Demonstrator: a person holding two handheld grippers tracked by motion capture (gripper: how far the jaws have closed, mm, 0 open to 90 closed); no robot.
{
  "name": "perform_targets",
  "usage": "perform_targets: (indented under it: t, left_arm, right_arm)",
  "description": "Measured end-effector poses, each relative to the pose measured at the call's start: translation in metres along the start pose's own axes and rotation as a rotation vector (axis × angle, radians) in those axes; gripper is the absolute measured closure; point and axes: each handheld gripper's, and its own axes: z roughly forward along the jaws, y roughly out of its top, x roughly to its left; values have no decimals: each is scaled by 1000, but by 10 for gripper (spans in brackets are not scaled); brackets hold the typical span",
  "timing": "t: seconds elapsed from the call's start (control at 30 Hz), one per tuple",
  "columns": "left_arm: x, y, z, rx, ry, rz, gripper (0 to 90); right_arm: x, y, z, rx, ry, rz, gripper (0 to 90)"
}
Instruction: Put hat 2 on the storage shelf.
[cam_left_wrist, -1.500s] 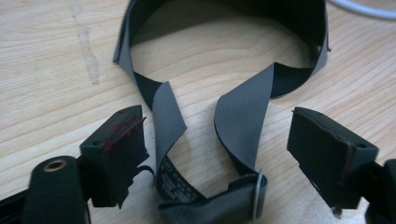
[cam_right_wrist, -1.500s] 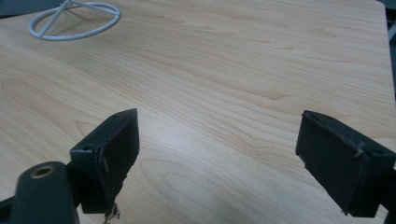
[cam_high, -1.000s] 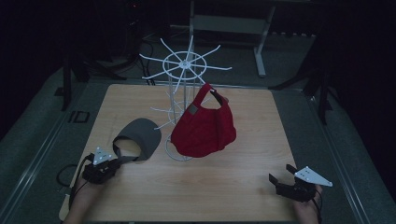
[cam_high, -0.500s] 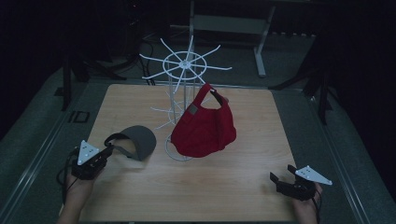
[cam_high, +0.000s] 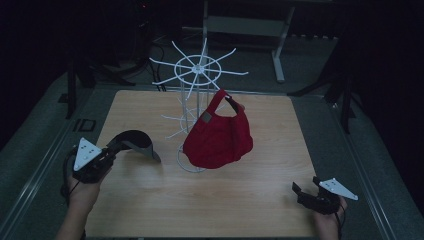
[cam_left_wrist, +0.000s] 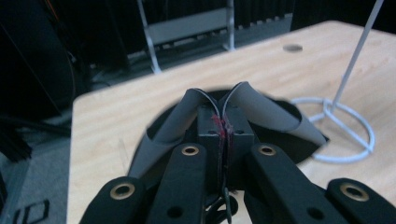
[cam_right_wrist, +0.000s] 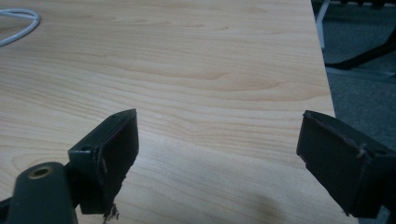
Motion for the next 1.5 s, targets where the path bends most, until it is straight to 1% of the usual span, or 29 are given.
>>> perform_targets:
  t: [0.03, 0.1, 0.17, 0.2, 0.3, 0.33, 0.37, 0.4, 0.47, 0.53, 0.57, 0.63, 0.67, 0.77, 0.8, 0.87, 0.93, 0.97, 1.03, 1.07, 1.1, 1.17, 1.2, 1.23, 1.3, 1.33, 1.37, 1.43, 1.5]
  left_arm:
    - [0, 4, -1, -14, -1, 0, 887]
    - [1, 11, -3, -44, -15, 0, 887]
    - [2, 19, -5, -55, -21, 12, 887]
    - [2, 22, -6, -59, -17, 21, 887]
    - [3, 33, -11, -81, -34, 37, 887]
    - [3, 36, -14, -95, -54, 36, 887]
    - [4, 39, -18, -109, -71, 46, 887]
    - [5, 42, -22, -126, -96, 54, 886]
    - [7, 47, -32, -179, -161, 66, 887]
    - [10, 53, -41, -213, -180, 72, 887]
    - [12, 56, -44, -232, -200, 62, 886]
    - [13, 65, -48, -266, -197, 70, 887]
    - [13, 70, -50, -282, -208, 72, 887]
    - [12, 87, -54, -314, -220, 92, 886]
    - [10, 95, -55, -326, -235, 100, 887]
    - [8, 104, -57, -346, -262, 122, 886]
    - [7, 112, -57, -355, -305, 137, 886]
    - [6, 116, -58, -360, -312, 141, 886]
    - [5, 122, -59, -365, -349, 151, 886]
    - [4, 125, -60, -376, -364, 156, 886]
    - [4, 128, -61, -382, -388, 151, 886]
    - [3, 133, -62, -401, -409, 151, 886]
    - [3, 136, -63, -408, -418, 150, 885]
    - [2, 140, -64, -413, -412, 152, 886]
    - [1, 147, -65, -423, -424, 151, 885]
    - [-1, 151, -65, -426, -422, 157, 886]
    - [-2, 156, -65, -428, -432, 161, 886]
    - [-5, 165, -64, -434, -435, 167, 885]
    - [-8, 177, -64, -442, -454, 176, 885]
  right_arm:
    - [0, 0, 0, 0, 0, 0, 128]
    - [0, 0, 0, 3, 2, 2, 129]
    - [0, 0, 0, 7, 4, 1, 129]
    - [0, 0, 0, 7, 4, 1, 129]
    - [0, 0, 0, 4, 1, 4, 129]
    - [-1, 0, 0, 5, 2, 5, 129]
    - [-1, 0, 0, 7, 2, 7, 129]
    - [0, 0, 0, 6, -1, 6, 129]
    - [0, 0, 0, 7, 0, 5, 129]
    - [1, 0, 0, 7, -1, -4, 129]
    - [1, 0, 0, 10, 0, -5, 129]
    - [1, 0, 0, 9, -1, -8, 133]
    - [1, 0, 0, 9, -1, -7, 133]
    - [1, 0, 0, 10, 0, -4, 133]
    - [1, 0, 0, 10, -1, -3, 133]
    - [1, 0, 0, 10, 4, -4, 133]
    - [1, 0, 0, 11, 6, -6, 133]
    - [1, 0, 0, 9, 8, -9, 133]
    - [1, 0, 0, 10, 11, -12, 133]
    - [1, 0, 0, 12, 14, -13, 133]
    - [1, 0, 0, 13, 16, -14, 133]
    - [2, 0, 0, 16, 19, -15, 133]
    - [2, 0, 1, 17, 19, -18, 133]
    - [2, 0, 1, 17, 17, -20, 133]
    - [2, 0, 1, 19, 18, -20, 133]
    - [2, 0, 1, 19, 17, -21, 133]
    - [2, 0, 1, 20, 17, -21, 133]
    - [2, 0, 1, 20, 19, -22, 134]
    - [3, 0, 1, 21, 19, -23, 135]
